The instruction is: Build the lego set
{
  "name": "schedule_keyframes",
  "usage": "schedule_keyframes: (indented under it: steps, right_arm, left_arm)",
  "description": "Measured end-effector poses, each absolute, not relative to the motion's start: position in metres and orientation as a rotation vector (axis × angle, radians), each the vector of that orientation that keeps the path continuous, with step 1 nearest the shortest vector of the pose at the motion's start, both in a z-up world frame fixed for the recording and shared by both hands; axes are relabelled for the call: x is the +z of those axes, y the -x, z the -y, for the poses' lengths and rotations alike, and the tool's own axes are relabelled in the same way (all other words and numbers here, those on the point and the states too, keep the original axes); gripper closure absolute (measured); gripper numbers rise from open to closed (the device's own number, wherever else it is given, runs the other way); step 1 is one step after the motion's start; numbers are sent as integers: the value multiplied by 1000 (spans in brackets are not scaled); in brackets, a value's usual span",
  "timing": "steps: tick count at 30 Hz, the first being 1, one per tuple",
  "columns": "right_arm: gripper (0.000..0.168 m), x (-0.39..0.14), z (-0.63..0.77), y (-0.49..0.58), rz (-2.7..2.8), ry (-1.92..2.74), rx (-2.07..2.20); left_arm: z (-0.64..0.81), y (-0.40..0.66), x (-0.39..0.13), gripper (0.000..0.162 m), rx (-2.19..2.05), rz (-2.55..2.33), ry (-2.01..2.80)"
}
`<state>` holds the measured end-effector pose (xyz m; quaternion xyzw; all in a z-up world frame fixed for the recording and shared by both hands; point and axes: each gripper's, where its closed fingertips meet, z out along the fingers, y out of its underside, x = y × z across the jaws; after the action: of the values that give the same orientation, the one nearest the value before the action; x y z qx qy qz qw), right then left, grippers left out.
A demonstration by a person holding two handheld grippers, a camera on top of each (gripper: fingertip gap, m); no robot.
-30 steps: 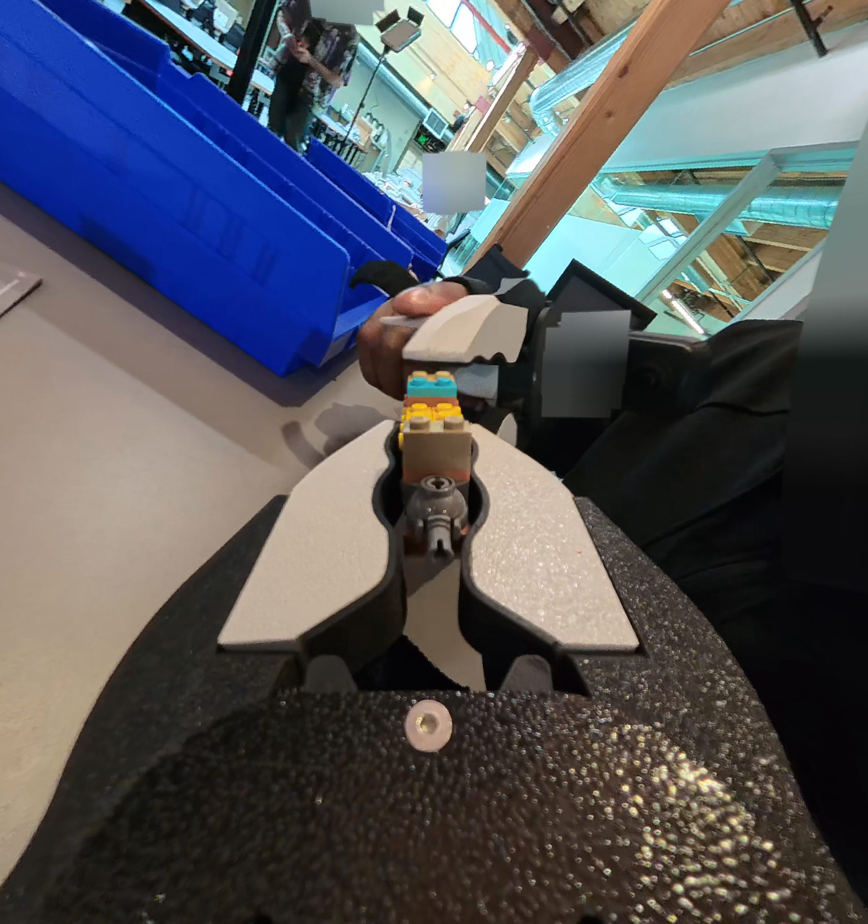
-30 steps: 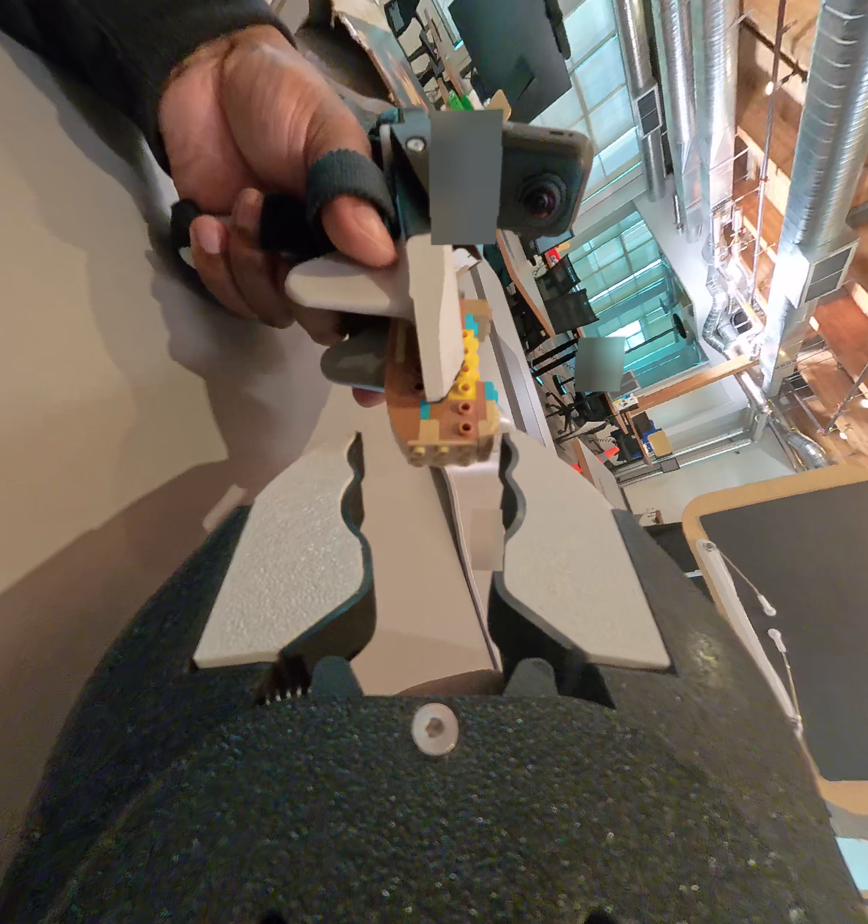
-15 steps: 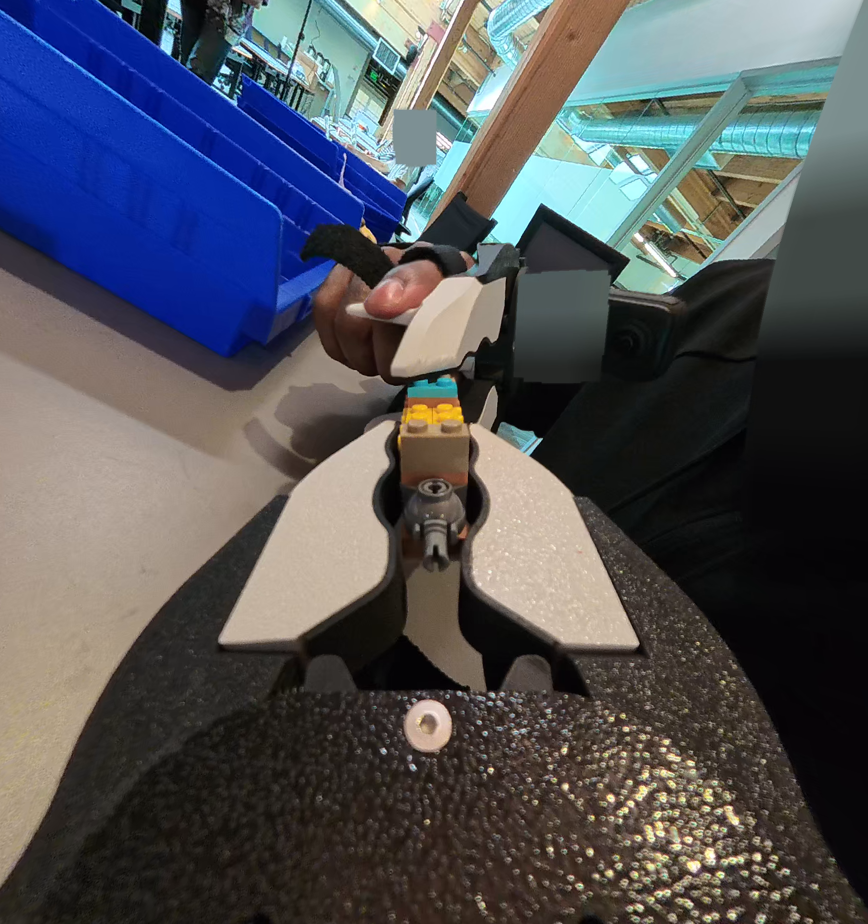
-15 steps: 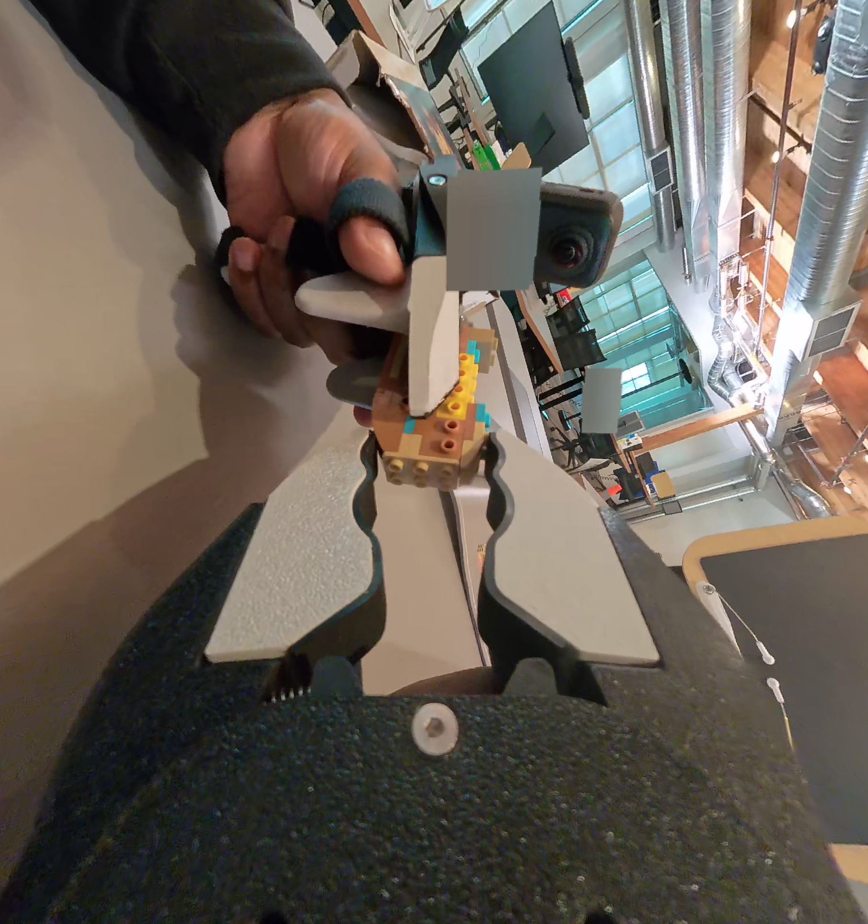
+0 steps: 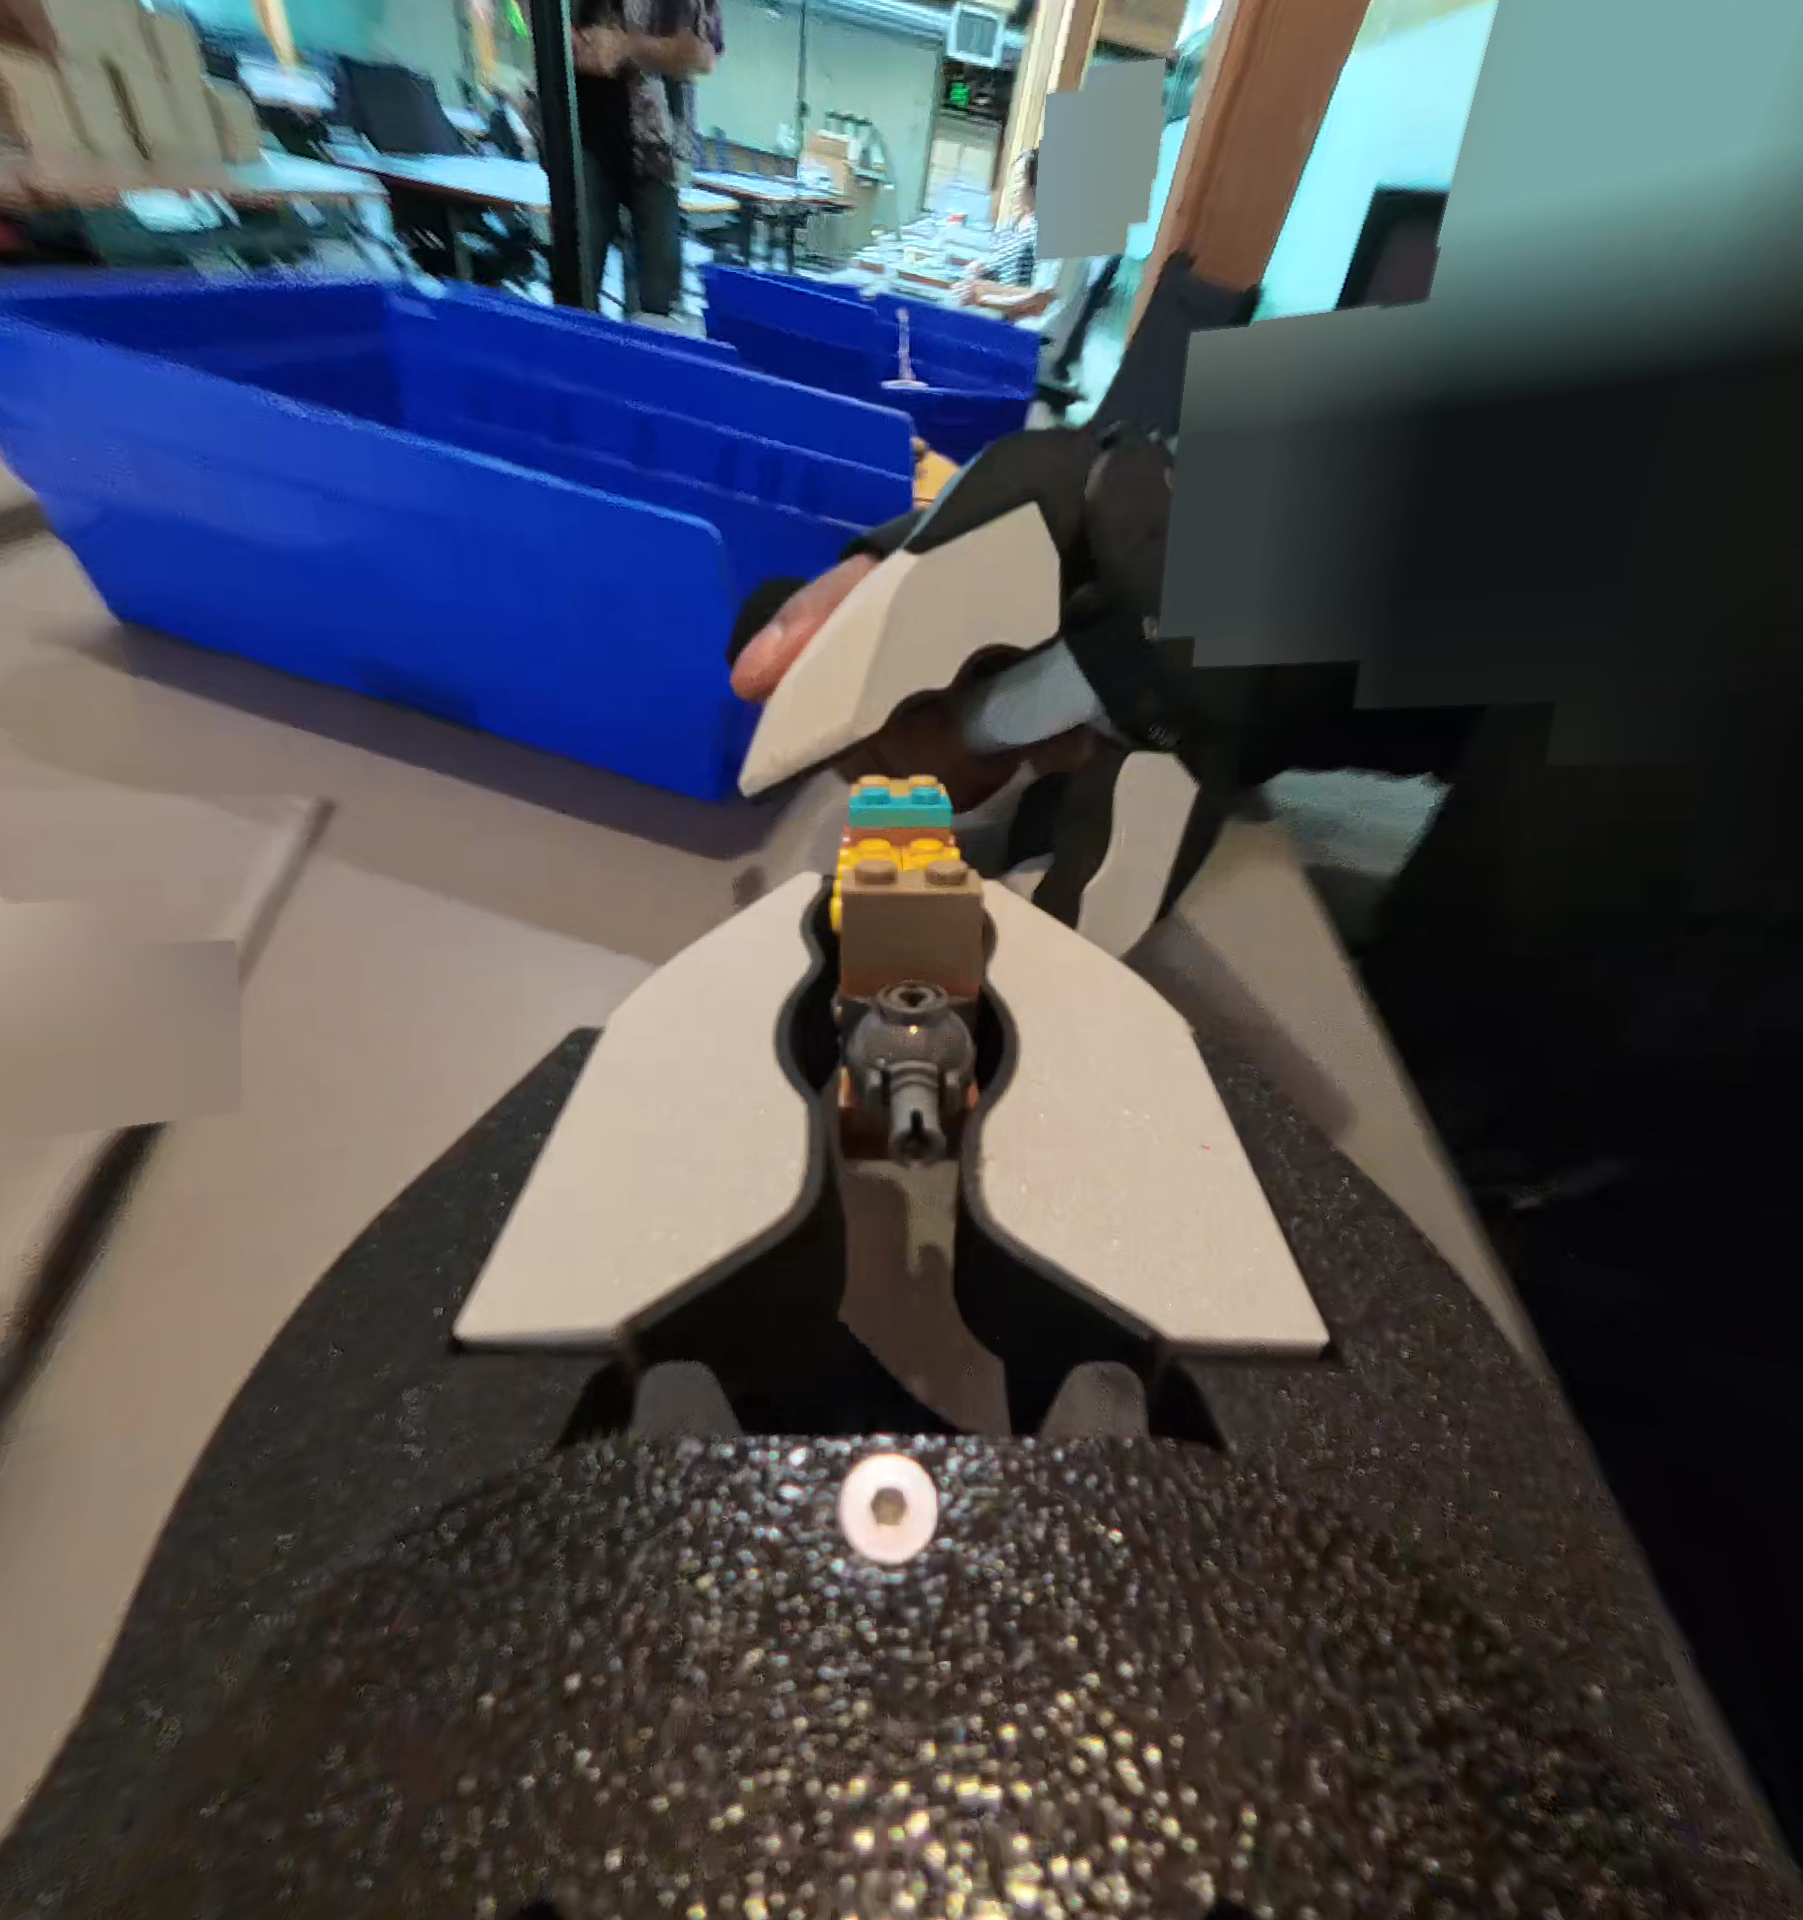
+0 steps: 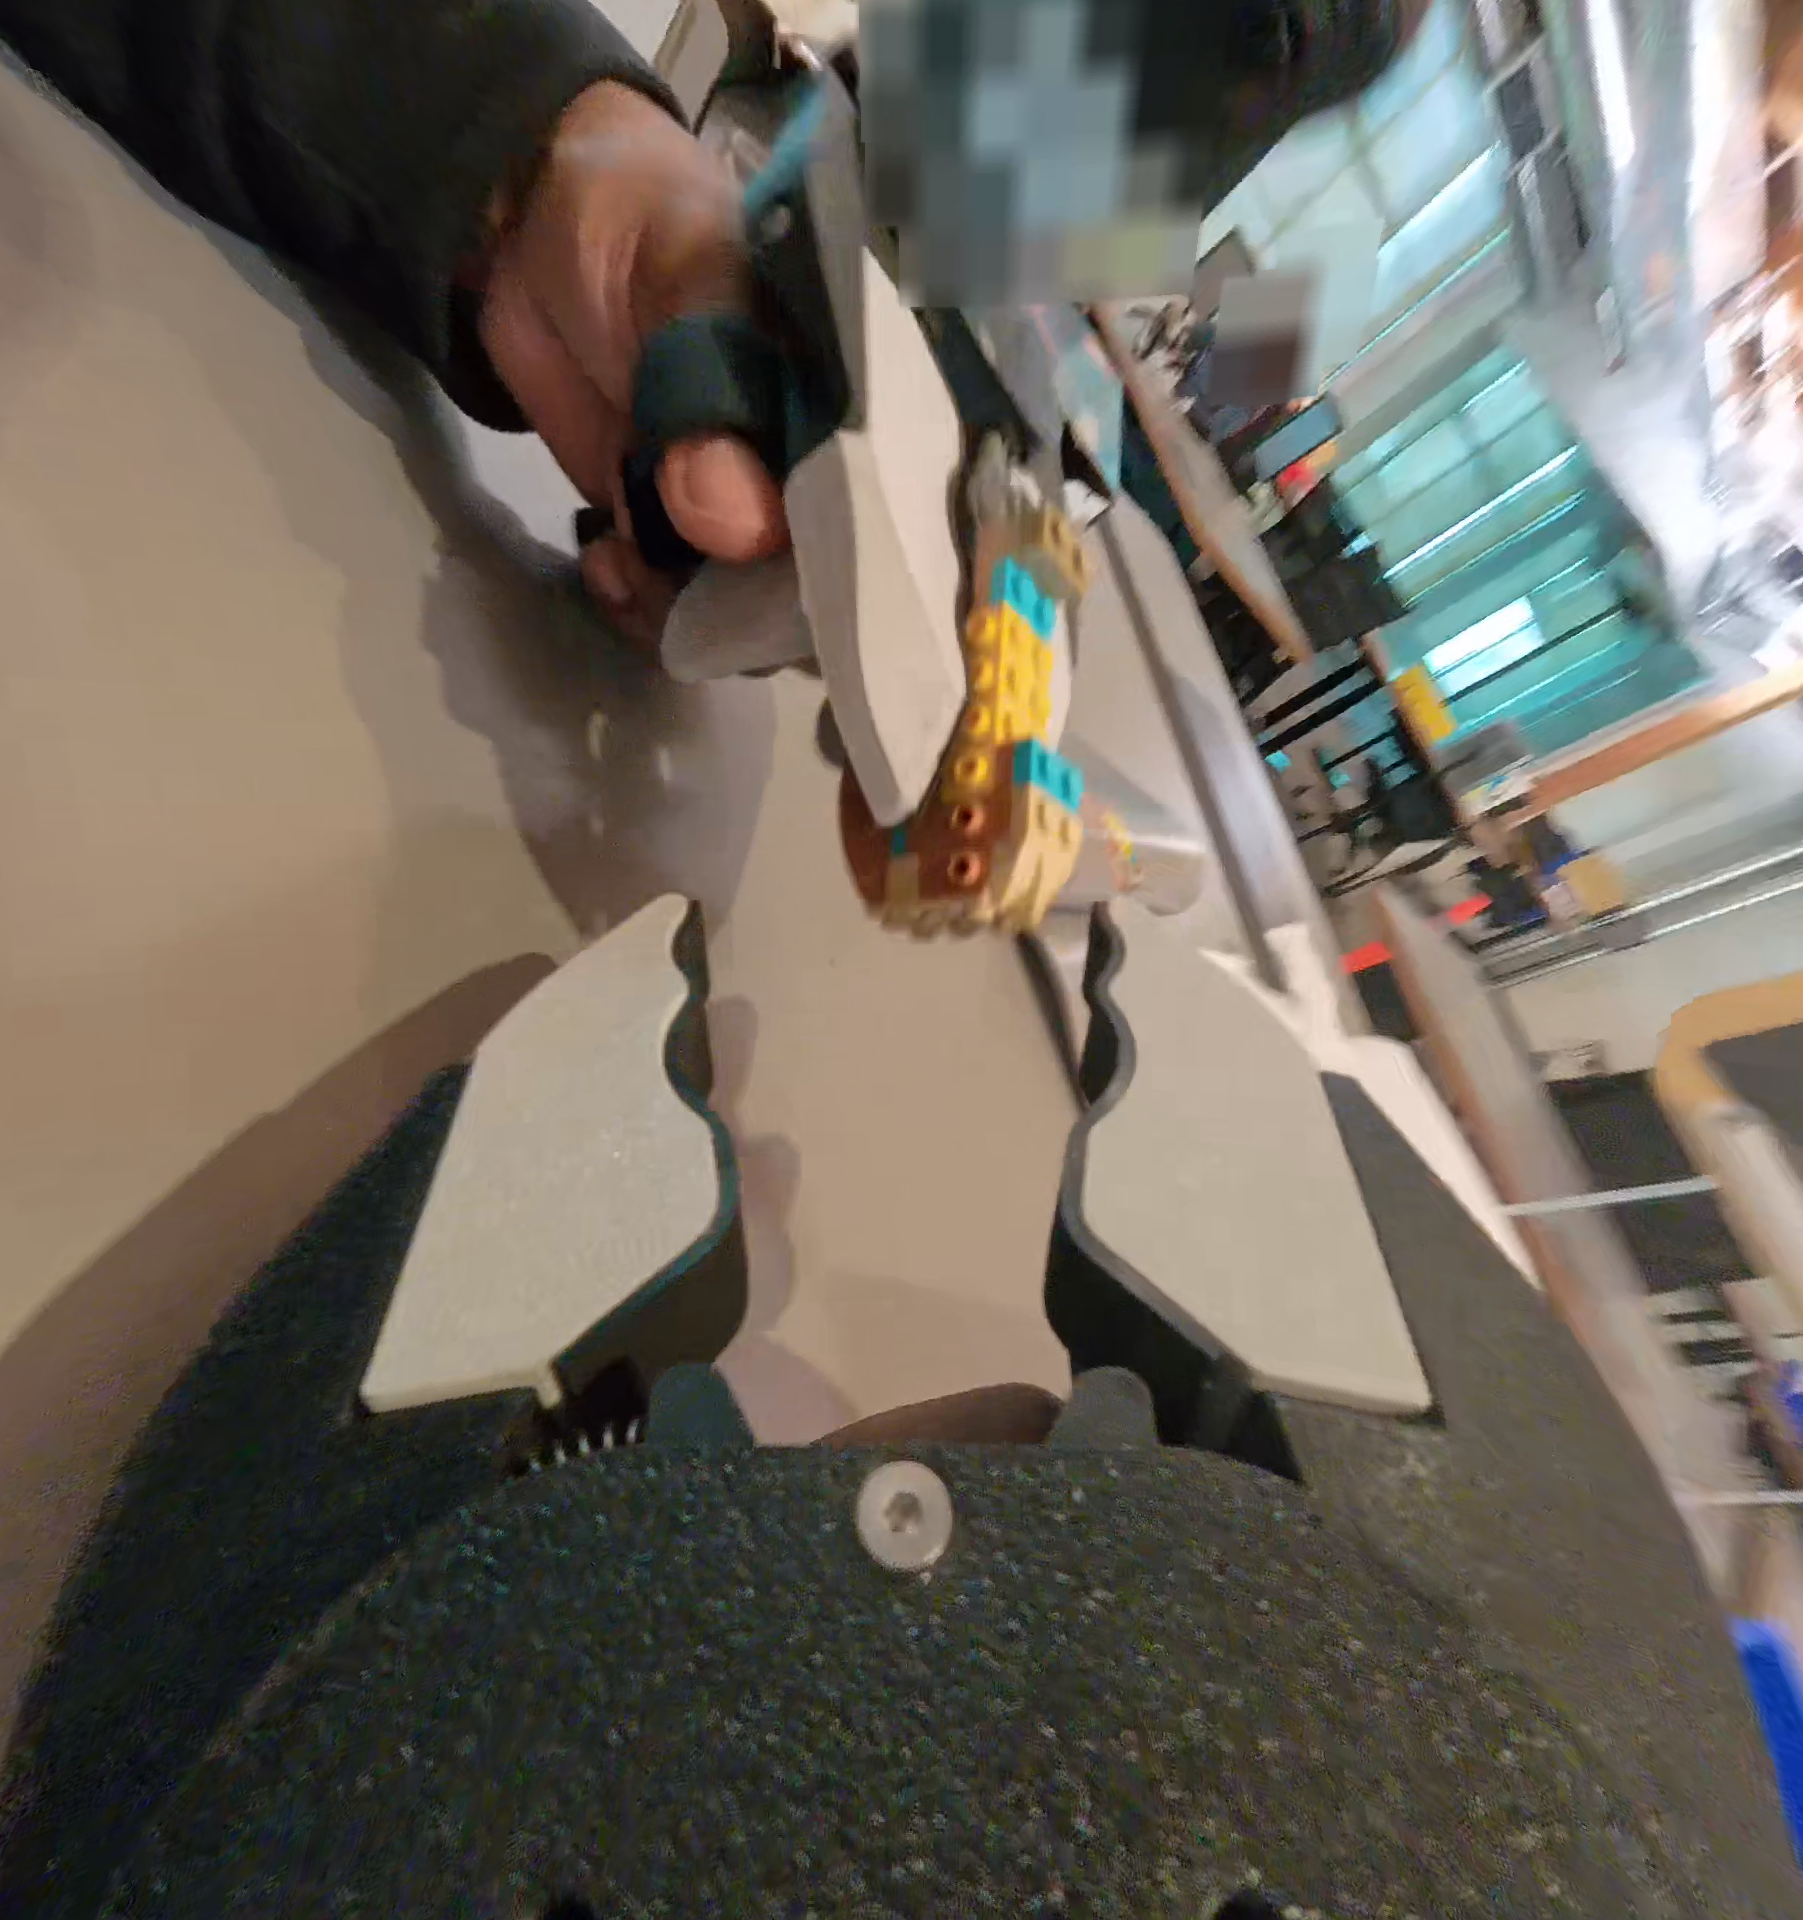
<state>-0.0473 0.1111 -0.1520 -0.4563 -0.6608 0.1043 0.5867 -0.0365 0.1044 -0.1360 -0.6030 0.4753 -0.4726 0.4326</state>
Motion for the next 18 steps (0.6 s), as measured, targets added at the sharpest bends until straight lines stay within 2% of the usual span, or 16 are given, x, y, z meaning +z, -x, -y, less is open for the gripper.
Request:
schedule_keyframes:
  steps: [9, 18]
  right_arm:
    - [101, -144, -101, 48, 1275, 1590, 1198]
    - [111, -150, -90, 49, 1292, 1634, 1371]
  left_arm:
    - [-116, 49, -140, 141, -232, -1484, 894]
    - [-101, 37, -141, 142, -34, -1535, 635]
